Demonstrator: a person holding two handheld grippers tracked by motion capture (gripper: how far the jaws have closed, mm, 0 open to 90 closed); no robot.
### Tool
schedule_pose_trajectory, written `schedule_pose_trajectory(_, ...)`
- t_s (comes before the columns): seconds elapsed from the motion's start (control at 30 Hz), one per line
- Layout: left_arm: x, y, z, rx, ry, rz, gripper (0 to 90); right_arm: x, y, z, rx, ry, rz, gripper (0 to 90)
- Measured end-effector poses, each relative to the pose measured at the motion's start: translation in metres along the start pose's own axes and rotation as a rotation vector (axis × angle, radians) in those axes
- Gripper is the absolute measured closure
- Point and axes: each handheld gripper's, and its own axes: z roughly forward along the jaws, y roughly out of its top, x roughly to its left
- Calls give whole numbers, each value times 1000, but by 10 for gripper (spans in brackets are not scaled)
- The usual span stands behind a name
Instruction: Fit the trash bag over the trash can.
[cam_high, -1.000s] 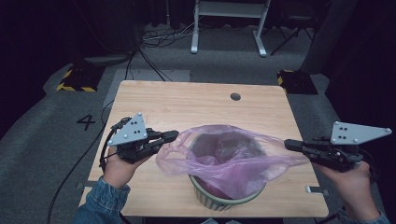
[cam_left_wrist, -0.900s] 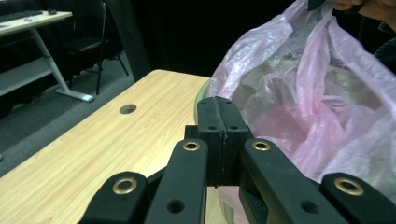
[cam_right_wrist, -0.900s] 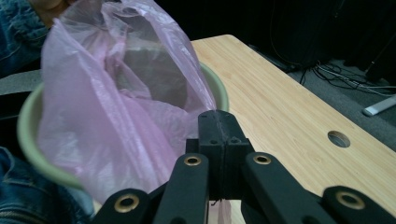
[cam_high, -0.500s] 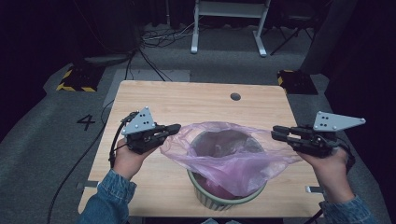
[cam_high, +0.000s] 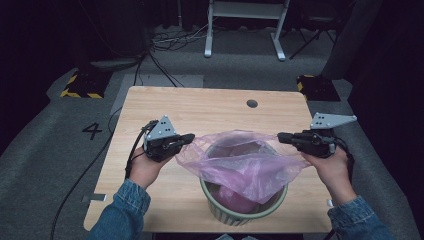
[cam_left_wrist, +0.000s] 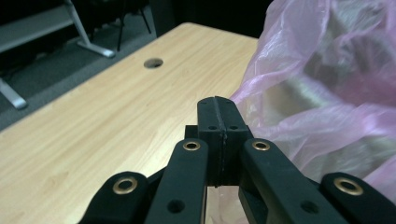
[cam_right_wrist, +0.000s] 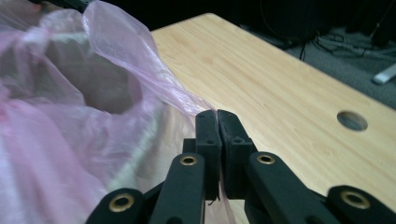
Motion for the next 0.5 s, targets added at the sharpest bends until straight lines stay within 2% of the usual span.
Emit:
schedule_pose_trajectory(0.2, 6, -12, 9, 47, 9, -27, 899, -15, -16, 14, 42, -40, 92, 898)
schedule_pose_trajectory(0.3, 5, -18, 15, 91, 9, -34, 900, -20, -26, 22, 75, -37, 147, 899)
schedule_pose_trajectory(0.4, 4, -26, 19, 119, 0, -43, 900, -18, -36, 30, 108, -46, 158, 899)
schedule_pose_trajectory(0.5, 2, -35, 21, 131, -23, -57, 900, -16, -46, 32, 118, -25, 179, 900)
